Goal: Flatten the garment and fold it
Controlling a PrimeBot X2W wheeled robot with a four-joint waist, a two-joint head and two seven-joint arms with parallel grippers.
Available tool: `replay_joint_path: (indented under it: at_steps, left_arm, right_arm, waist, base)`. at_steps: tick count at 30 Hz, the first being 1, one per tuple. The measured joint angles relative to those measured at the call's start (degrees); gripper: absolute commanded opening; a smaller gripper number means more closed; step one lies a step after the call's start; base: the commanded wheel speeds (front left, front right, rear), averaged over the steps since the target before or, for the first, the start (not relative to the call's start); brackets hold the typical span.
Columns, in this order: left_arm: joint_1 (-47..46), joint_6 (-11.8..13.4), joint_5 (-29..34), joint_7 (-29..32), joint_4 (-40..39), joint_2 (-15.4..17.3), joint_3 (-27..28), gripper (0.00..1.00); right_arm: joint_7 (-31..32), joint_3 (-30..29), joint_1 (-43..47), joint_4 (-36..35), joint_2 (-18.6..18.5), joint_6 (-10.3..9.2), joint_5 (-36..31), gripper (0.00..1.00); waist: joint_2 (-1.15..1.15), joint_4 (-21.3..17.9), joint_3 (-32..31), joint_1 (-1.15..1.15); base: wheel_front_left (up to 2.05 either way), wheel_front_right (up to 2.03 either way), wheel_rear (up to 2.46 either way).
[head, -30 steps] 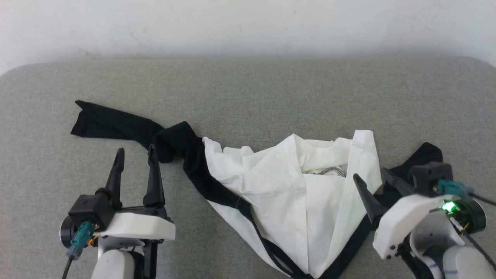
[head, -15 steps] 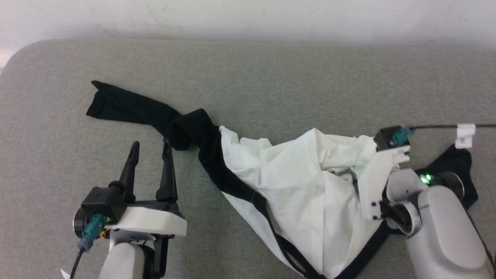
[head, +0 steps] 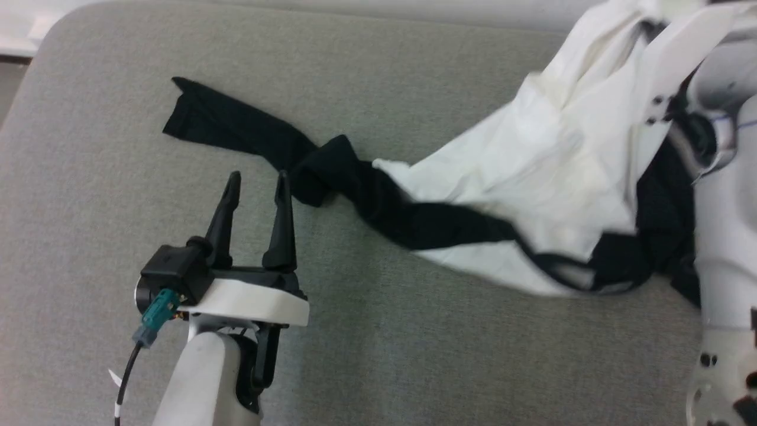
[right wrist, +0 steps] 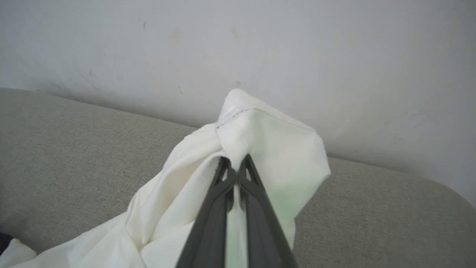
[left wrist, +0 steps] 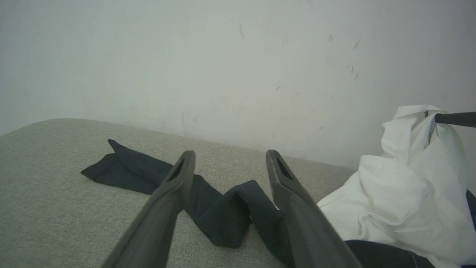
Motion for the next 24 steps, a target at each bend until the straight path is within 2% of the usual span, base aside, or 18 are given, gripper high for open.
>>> replay_joint_path:
  at_steps: [5, 6, 7, 11, 16, 20, 24]
  left_arm:
    - [-1.21, 0.09, -0.55, 0.01, 0.09, -0.01, -1.01, 1.00]
    - [-1.21, 0.09, -0.56, 0.01, 0.14, -0.01, -1.08, 1.00]
    - [-1.21, 0.11, -0.56, 0.01, 0.21, -0.01, -1.18, 1.00]
    - [-1.21, 0.44, -0.55, 0.01, 0.60, 0.00, -1.04, 1.00]
    - [-1.04, 0.49, 0.16, 0.01, 1.51, -0.02, -0.57, 1.00]
    - [0.54, -0.07, 1.47, 0.01, 2.46, 0.00, 0.36, 1.00]
    - [2.10, -1.21, 3.12, 0.01, 3.54, 0.04, 0.93, 1.00]
  right_arm:
    - [-6.52, -6.57, -6.86, 7.43, 0.21, 0.00, -5.54, 0.00]
    - [-7.19, -7.57, -7.47, 8.96, 0.40, 0.00, -6.19, 0.33]
    - [-7.94, -8.29, -7.75, 10.49, 0.57, -0.01, -6.69, 0.98]
    - [-10.68, -8.84, -7.71, 15.23, 1.41, -0.01, -6.47, 1.00]
    - [-17.98, -4.04, -4.42, 15.19, 1.89, -0.01, -1.54, 1.00]
    - [-24.79, 3.34, 3.74, 10.49, 1.87, -0.01, 3.76, 1.00]
    - [-30.11, 9.07, 13.79, 2.42, 0.49, 0.00, 7.51, 1.00]
  waist:
    - [0.00, 2.46, 2.14, -0.01]
    - [0.00, 2.84, 2.56, 0.00]
    - [0.00, 3.20, 2.96, 0.00]
    - [0.00, 4.02, 3.82, 0.01]
    - [0.00, 3.56, 2.75, -0.01]
    - [0.00, 2.32, 0.95, -0.02]
    - [0.00, -0.16, -1.21, -0.02]
  base:
    - [0.00, 0.00, 0.00]
    - [0.00, 0.00, 0.00]
    - [0.00, 0.00, 0.00]
    - [0.00, 0.00, 0.00]
    - [0.00, 0.00, 0.00]
    - [0.00, 0.00, 0.00]
    - [0.00, 0.00, 0.00]
